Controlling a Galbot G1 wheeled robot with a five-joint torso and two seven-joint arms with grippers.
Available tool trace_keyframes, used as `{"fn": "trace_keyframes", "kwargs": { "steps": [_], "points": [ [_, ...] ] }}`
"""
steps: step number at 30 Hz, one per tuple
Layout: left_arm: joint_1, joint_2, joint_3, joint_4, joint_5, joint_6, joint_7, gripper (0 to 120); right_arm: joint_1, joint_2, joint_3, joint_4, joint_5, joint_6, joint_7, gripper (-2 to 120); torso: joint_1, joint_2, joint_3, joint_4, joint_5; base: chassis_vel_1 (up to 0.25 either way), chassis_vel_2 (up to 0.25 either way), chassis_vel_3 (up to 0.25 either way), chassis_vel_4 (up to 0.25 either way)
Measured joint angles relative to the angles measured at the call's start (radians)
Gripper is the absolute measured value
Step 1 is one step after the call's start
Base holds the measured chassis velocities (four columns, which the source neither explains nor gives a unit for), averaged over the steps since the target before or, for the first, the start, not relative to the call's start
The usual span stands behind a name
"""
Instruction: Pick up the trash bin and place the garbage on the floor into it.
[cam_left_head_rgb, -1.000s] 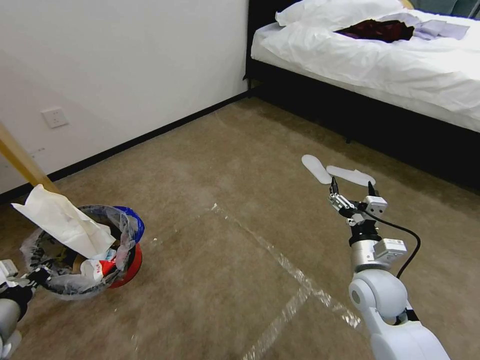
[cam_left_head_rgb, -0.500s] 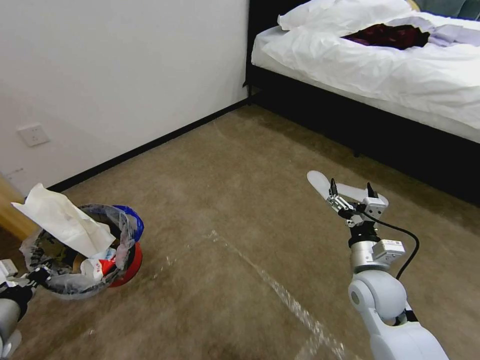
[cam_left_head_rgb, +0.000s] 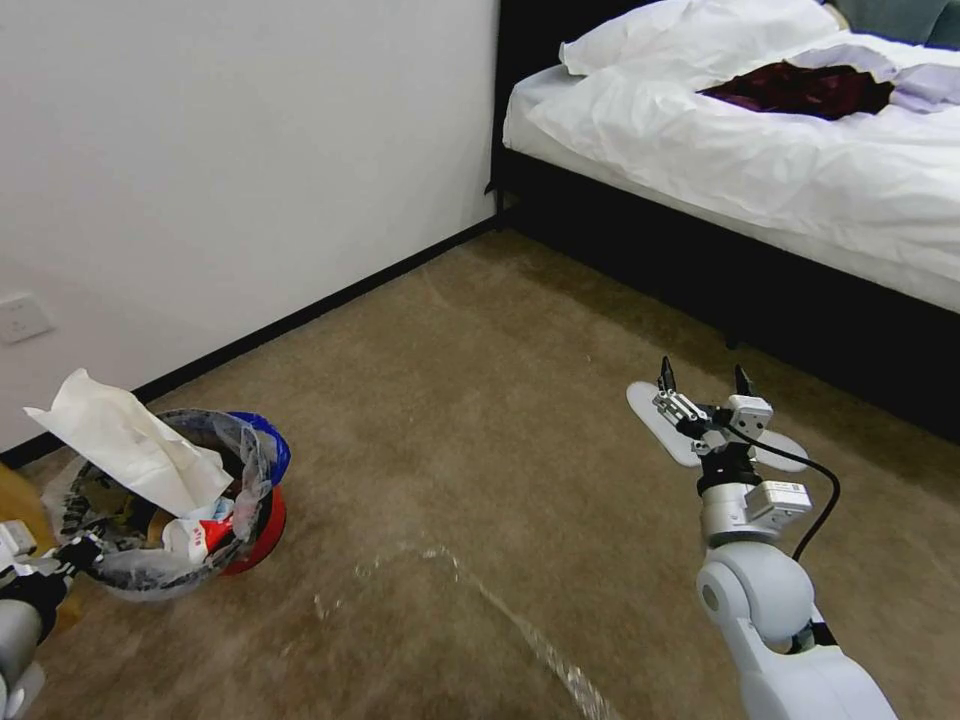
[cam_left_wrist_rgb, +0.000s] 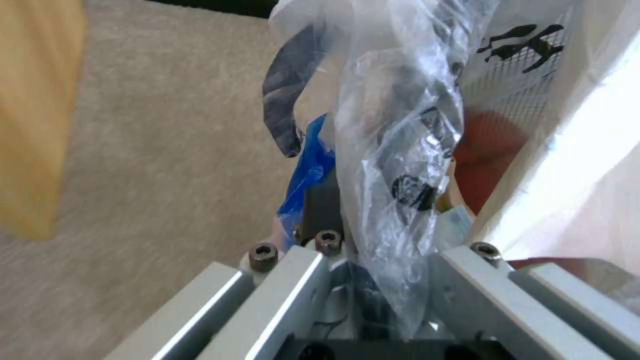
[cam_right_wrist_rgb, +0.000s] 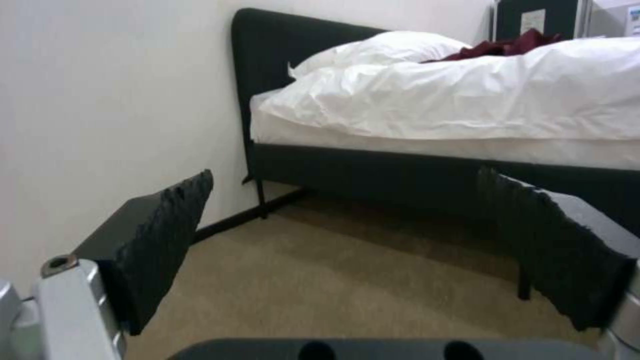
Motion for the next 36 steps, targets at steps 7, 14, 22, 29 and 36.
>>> {"fn": "trace_keyframes", "kwargs": {
  "steps": [7,14,22,29,36],
  "points": [
    [-0.002,0.0,0.003,0.0,0.003,-0.001,0.001,0,0.006,0.002,-0.014,-0.01,-0.002,0.023,0.004,100,0.0,0.0,0.0,-0.0003,0.0,-0.214,0.202,0.223,-0.198],
    [-0.001,0.002,0.004,0.001,0.003,-0.001,0.001,0,0.003,0.008,-0.02,-0.012,-0.003,0.029,0.004,100,0.0,0.0,0.0,0.0,-0.0001,-0.074,0.085,0.062,-0.081],
    [0.0,0.003,0.004,0.0,0.002,0.0,0.001,0,-0.007,0.016,-0.024,-0.018,-0.012,0.037,0.002,100,0.0,0.0,0.0,0.0,-0.0001,0.0,0.0,0.0,0.0],
    [-0.005,0.001,0.004,-0.001,-0.001,0.001,0.002,0,-0.021,0.011,-0.017,-0.021,-0.014,0.044,-0.001,100,0.0,0.0,0.0,-0.0001,0.0,0.0,0.0,0.0,0.0],
    [-0.005,-0.012,0.009,-0.011,0.005,0.001,0.005,0,-0.032,0.009,0.003,-0.014,-0.01,0.048,-0.003,100,0.0,0.0,0.0,-0.0001,0.0,0.0,0.0,0.0,0.0]
  ]
}}
